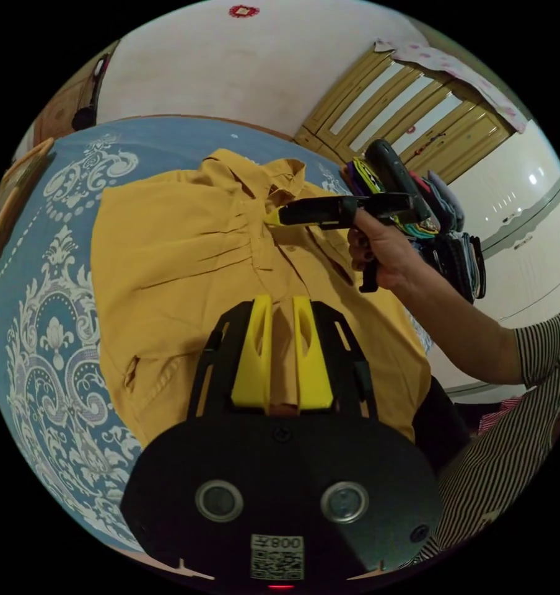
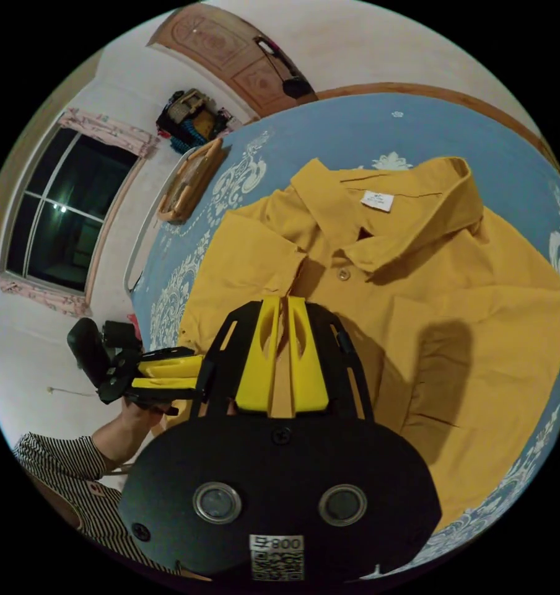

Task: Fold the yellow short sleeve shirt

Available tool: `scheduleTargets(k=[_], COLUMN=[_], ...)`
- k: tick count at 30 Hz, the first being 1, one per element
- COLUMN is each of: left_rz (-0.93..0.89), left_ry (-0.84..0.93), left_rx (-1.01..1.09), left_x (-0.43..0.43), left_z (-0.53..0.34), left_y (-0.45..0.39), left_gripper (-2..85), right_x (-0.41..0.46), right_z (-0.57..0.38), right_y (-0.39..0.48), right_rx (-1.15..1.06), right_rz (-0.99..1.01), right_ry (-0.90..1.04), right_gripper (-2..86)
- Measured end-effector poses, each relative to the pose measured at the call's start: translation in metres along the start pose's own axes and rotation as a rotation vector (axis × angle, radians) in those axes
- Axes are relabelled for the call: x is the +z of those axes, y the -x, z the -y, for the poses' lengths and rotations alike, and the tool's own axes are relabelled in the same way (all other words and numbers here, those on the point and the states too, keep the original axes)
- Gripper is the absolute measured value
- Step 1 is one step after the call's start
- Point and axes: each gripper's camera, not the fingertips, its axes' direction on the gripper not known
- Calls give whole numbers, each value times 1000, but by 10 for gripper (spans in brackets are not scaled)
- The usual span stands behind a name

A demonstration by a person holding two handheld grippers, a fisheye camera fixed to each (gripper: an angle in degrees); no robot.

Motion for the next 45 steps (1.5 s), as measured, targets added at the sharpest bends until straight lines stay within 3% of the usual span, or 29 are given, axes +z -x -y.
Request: scheduleTargets(k=[7, 11, 14, 17, 22, 24, 29, 36, 45], left_rz=[75, 127, 146, 170, 179, 163, 148, 127, 241], left_ry=[-65, 39, 13, 63, -4, 65, -23, -105, 37], left_rx=[-106, -170, -150, -147, -154, -164, -149, -60, -87], left_x=[4, 30, 34, 48, 50, 62, 55, 55, 114], left_z=[11, 21, 27, 33, 44, 49, 57, 112, 206], left_y=[20, 38, 36, 41, 41, 45, 42, 45, 75], left_gripper=[29, 11, 6, 4, 4, 4, 7, 14, 4], right_x=[-18, -2, 22, 20, 18, 15, 0, -77, -93], right_z=[0, 10, 15, 12, 4, 3, 5, -5, -2], right_y=[0, 12, 13, 14, 7, 1, -20, -86, -181], right_rx=[-59, -152, -218, -269, -335, -324, -236, -96, 35], right_rz=[-36, -140, -271, -311, -363, -351, -274, -309, -414], right_ry=[-77, -8, 112, 82, 49, 44, 113, -117, -26], right_gripper=[5, 3, 2, 2, 2, 2, 1, 2, 3])
